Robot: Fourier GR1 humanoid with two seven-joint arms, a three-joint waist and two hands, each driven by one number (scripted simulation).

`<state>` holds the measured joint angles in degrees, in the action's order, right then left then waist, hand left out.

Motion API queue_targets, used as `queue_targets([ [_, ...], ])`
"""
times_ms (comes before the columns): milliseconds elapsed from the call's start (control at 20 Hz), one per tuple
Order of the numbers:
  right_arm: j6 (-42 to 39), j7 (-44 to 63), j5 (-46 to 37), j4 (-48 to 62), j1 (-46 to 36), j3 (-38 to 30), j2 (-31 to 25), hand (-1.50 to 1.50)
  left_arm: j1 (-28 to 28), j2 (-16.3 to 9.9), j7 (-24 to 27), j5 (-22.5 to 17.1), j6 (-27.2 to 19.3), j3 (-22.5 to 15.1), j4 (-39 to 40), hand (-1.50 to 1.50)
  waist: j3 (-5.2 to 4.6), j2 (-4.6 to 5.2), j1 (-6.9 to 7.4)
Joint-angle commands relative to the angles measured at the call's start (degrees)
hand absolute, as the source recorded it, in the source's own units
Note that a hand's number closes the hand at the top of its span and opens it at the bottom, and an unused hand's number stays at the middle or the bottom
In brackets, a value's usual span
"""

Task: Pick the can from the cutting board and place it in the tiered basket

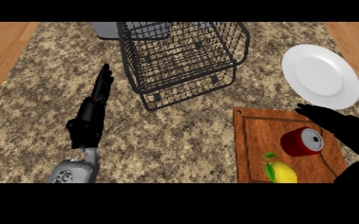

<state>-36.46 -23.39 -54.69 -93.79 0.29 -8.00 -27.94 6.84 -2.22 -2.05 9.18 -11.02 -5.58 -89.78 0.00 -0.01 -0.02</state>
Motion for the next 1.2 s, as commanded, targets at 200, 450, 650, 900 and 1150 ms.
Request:
queue_targets([
  [200,1.5,-1.4,-1.1,-0.7,2.7,-0.1,2.7,-1.5,3.5,0.1,-0.5,-0.7,0.9,2.8,1.9,0.0,-0.01,-0.02,-0.15],
  [450,3.0,-3.6,-1.5,0.2,4.8,-0.2,3.1,-1.5,0.2,1.7,2.1,1.1,0.1,0.9,2.1,0.0,-0.01,-0.01,-0.18],
  [650,5.6,-1.2,-1.6,0.4,4.6,-0.3,6.8,-1.5,-1.1,1.0,-0.7,0.5,1.5,0.9,-1.0,0.0,-0.01,-0.02,-0.13],
  [900,16.3,-3.7,-5.2,5.8,-0.3,1.3,8.6,1.5,-2.2,1.1,-1.8,0.7,1.6,0.2,-3.6,0.0,0.02,0.0,0.27],
  [1150,20.1,10.6,-20.3,0.7,-0.8,15.3,17.6,1.5,1.4,0.6,-0.4,0.7,1.7,1.8,0.6,0.0,-0.1,0.11,0.51],
])
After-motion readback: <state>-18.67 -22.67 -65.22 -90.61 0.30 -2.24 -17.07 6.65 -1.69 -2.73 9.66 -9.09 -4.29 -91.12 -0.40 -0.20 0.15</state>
